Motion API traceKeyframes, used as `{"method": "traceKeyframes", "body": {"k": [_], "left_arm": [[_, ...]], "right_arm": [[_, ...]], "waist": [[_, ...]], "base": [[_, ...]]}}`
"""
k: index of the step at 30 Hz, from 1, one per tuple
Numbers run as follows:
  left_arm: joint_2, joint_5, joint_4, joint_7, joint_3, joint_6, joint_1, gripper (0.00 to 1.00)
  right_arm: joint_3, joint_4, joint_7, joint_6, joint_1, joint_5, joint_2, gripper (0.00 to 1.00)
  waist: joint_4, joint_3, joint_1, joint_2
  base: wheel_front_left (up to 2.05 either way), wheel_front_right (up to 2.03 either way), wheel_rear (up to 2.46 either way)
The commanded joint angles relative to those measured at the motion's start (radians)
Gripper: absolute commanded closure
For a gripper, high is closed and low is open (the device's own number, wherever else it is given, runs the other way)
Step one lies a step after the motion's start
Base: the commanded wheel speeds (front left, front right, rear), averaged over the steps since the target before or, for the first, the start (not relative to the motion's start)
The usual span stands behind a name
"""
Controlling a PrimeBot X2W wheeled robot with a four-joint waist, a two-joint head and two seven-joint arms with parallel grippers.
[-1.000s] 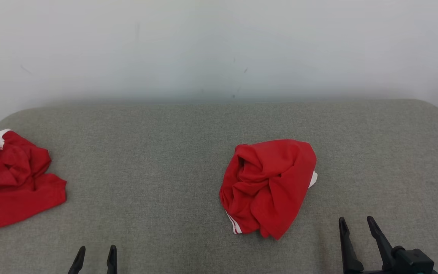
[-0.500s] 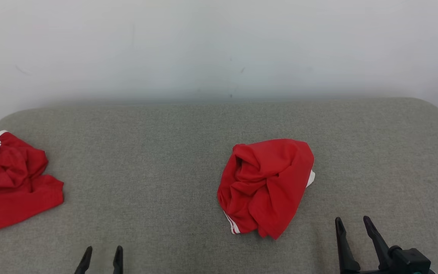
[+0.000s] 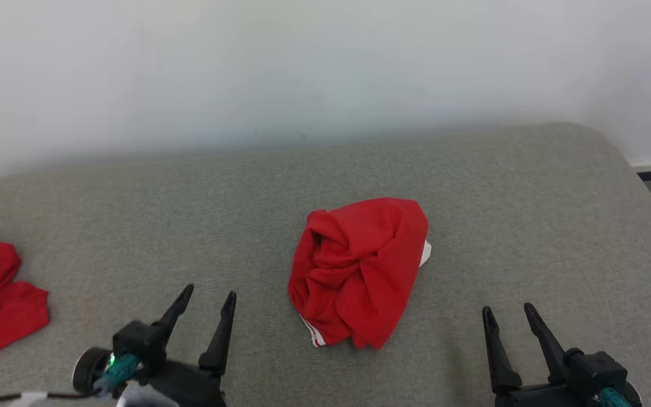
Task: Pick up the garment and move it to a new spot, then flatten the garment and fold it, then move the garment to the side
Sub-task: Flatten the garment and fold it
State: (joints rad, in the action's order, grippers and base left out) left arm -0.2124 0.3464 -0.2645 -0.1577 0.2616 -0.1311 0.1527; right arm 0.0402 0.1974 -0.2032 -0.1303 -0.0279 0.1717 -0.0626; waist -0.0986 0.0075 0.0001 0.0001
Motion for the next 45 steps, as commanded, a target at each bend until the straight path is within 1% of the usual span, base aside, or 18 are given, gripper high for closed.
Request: {"method": "traceKeyframes", "body": {"k": [1,5,10,13,17,19,21,22,23,26,28,29,31,34,38,42,45], "left_arm": [[-0.007,0.003,-0.023,0.020,0.019,0.002,0.056,0.00],[-0.015,0.006,-0.092,0.072,0.072,0.002,0.170,0.00],[-0.018,0.000,-0.197,0.132,0.088,0.005,0.270,0.00],[-0.005,0.022,-0.247,0.148,0.082,0.005,0.309,0.00],[0.000,0.031,-0.298,0.161,0.081,0.011,0.348,0.00],[-0.004,0.020,-0.326,0.174,0.082,0.026,0.368,0.00],[-0.008,0.008,-0.354,0.180,0.075,0.060,0.385,0.00],[-0.006,0.006,-0.365,0.179,0.072,0.073,0.391,0.18],[-0.003,0.008,-0.373,0.171,0.067,0.086,0.398,0.97],[0.001,0.009,-0.381,0.156,0.066,0.093,0.410,1.00],[0.002,0.009,-0.377,0.129,0.059,0.102,0.424,1.00],[0.013,0.013,-0.364,0.100,0.056,0.102,0.441,1.00],[0.034,0.023,-0.345,0.076,0.059,0.088,0.468,1.00],[0.073,0.040,-0.298,0.038,0.074,0.055,0.540,1.00],[0.113,0.026,-0.216,-0.018,0.125,0.026,0.658,1.00],[0.140,0.051,-0.117,-0.064,0.163,0.012,0.767,1.00],[0.152,0.096,-0.050,-0.082,0.169,0.010,0.794,1.00]], "right_arm": [[0.004,-0.010,-0.001,-0.001,0.013,0.002,-0.001,0.00],[0.009,-0.012,-0.001,-0.001,0.027,0.005,-0.002,0.00],[0.020,-0.003,-0.008,-0.001,0.033,0.017,0.000,0.00],[0.021,0.001,-0.017,-0.001,0.038,0.023,0.003,0.00],[0.032,0.011,-0.025,-0.001,0.051,0.031,0.005,0.00],[0.038,0.016,-0.028,-0.001,0.053,0.033,0.005,0.00],[0.044,0.022,-0.033,-0.001,0.054,0.037,0.007,0.00],[0.046,0.024,-0.036,-0.001,0.057,0.038,0.008,0.00],[0.047,0.025,-0.036,-0.001,0.059,0.039,0.008,0.00],[0.049,0.031,-0.038,-0.001,0.063,0.042,0.008,0.00],[0.048,0.033,-0.042,-0.001,0.067,0.041,0.009,0.00],[0.044,0.036,-0.045,-0.001,0.068,0.040,0.009,0.00],[0.041,0.038,-0.045,-0.001,0.067,0.039,0.010,0.00],[0.044,0.041,-0.046,-0.001,0.068,0.036,0.010,0.00],[0.055,0.046,-0.048,-0.001,0.078,0.034,0.010,0.00],[0.059,0.053,-0.049,-0.001,0.082,0.033,0.010,0.00],[0.050,0.054,-0.050,-0.001,0.075,0.034,0.011,0.00]], "waist": [[-0.066,0.035,-0.0001,-0.0001],[-0.137,0.065,-0.0001,-0.0001],[-0.225,0.093,-0.0001,-0.0001],[-0.260,0.104,-0.0001,-0.0001],[-0.290,0.117,-0.0001,-0.0001],[-0.299,0.121,-0.0001,-0.0001],[-0.305,0.125,-0.0001,-0.0001],[-0.306,0.126,-0.0001,-0.0001],[-0.308,0.127,-0.0001,-0.0001],[-0.309,0.129,-0.0001,-0.0001],[-0.306,0.129,-0.0001,-0.0001],[-0.300,0.128,-0.0001,-0.0001],[-0.290,0.127,-0.0001,-0.0001],[-0.275,0.125,-0.0001,-0.0001],[-0.264,0.120,-0.0001,-0.0001],[-0.259,0.112,-0.0001,-0.0001],[-0.246,0.108,-0.0001,-0.0001]], "base": [[0.00,0.00,0.00],[0.00,0.00,0.00],[0.00,0.00,0.00],[0.00,0.00,0.00],[0.00,0.00,0.00],[0.00,0.00,0.00],[0.00,0.00,0.00],[0.00,0.00,0.00],[0.00,0.00,0.00],[0.00,0.00,0.00],[0.00,0.00,0.00],[0.00,0.00,0.00],[0.00,0.00,0.00],[0.00,0.00,0.00],[0.00,0.00,0.00],[0.00,0.00,0.00],[0.00,0.00,0.00]]}}
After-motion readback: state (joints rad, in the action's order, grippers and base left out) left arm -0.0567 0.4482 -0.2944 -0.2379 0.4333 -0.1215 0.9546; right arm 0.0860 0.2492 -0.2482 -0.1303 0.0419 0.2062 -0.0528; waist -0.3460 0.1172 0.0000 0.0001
